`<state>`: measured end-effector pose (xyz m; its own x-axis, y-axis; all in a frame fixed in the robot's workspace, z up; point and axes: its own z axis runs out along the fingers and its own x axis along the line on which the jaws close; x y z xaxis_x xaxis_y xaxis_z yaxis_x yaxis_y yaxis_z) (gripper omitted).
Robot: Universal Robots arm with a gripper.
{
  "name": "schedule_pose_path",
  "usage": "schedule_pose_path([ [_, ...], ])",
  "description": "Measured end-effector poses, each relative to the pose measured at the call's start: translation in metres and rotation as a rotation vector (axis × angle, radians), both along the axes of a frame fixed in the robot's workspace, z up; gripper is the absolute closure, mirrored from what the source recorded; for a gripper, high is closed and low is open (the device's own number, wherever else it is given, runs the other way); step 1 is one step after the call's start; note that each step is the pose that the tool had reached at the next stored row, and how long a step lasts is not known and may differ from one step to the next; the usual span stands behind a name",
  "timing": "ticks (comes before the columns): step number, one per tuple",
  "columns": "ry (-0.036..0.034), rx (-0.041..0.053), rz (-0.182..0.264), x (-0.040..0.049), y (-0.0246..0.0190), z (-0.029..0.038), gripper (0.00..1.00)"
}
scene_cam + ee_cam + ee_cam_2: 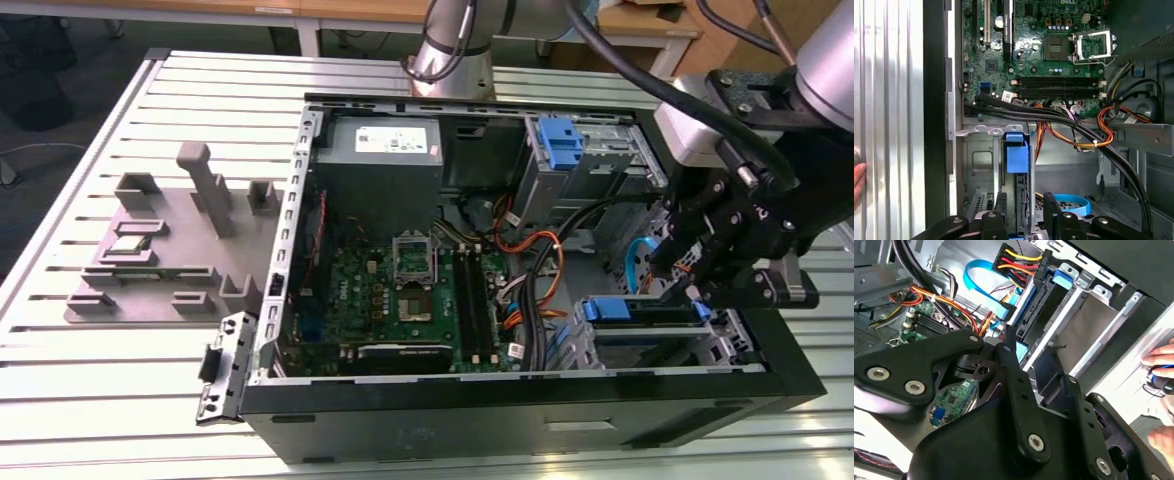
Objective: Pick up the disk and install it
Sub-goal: 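Insert the disk into the insertion slot, then insert the first disk wire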
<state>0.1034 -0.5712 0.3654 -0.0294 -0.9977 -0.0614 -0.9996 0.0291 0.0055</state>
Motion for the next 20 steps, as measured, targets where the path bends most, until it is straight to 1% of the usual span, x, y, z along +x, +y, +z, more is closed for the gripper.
schedule_pose_path([
  [2, 0.0, -0.0003, 0.0, 0.0, 0.0001, -0.002, 0.58],
  [7, 0.0, -0.0002, 0.0, 0.0, 0.0007, -0.0031, 0.58],
  [13, 0.0, -0.0003, 0.0, 0.0, 0.0007, -0.0014, 0.58],
  [20, 0.0, -0.0003, 0.0, 0.0, 0.0007, 0.0022, 0.58],
])
